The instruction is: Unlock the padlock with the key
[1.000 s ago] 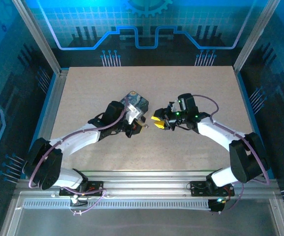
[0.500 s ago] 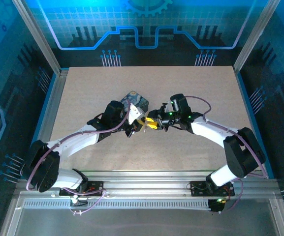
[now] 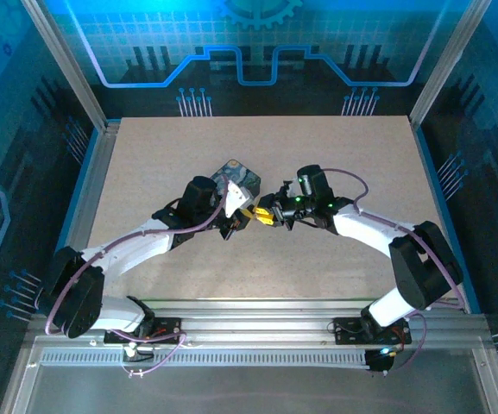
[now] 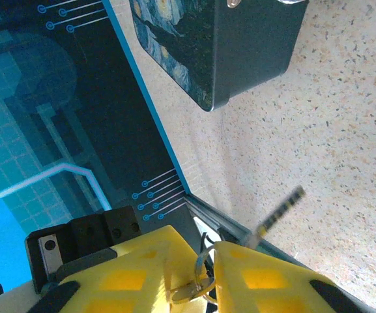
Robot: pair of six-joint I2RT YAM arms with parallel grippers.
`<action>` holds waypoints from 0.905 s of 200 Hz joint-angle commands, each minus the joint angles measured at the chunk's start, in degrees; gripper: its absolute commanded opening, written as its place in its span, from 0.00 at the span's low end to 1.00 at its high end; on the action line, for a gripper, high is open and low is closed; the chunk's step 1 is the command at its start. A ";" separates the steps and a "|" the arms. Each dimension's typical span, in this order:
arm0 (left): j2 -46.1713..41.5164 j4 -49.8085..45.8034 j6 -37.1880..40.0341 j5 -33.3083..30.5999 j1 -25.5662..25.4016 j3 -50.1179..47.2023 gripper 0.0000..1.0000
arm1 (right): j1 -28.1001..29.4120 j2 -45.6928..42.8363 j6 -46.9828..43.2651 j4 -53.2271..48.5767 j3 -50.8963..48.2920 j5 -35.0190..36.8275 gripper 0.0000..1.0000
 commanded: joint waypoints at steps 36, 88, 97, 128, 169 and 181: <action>-1.01 1.62 2.20 -1.73 -0.48 -0.65 0.00 | 1.03 0.06 -2.25 -0.34 1.88 -2.15 0.11; -1.77 4.83 -2.84 -3.58 0.13 -1.87 0.32 | 0.75 0.41 -3.11 0.27 1.10 -1.86 0.00; -2.21 5.33 -4.29 -3.40 0.14 -2.27 0.40 | 0.52 0.57 -2.96 0.81 0.80 -1.79 0.00; -4.89 4.09 -13.48 -2.02 1.48 -2.83 0.59 | -0.72 0.68 -3.23 2.09 0.39 -0.59 0.00; -4.35 3.52 -38.15 10.81 9.16 -1.96 0.62 | -1.88 1.85 -3.88 5.46 -1.78 0.48 0.00; -3.36 2.76 -42.66 12.89 9.82 -1.62 0.62 | -2.02 2.34 -2.64 8.44 -2.54 0.42 0.00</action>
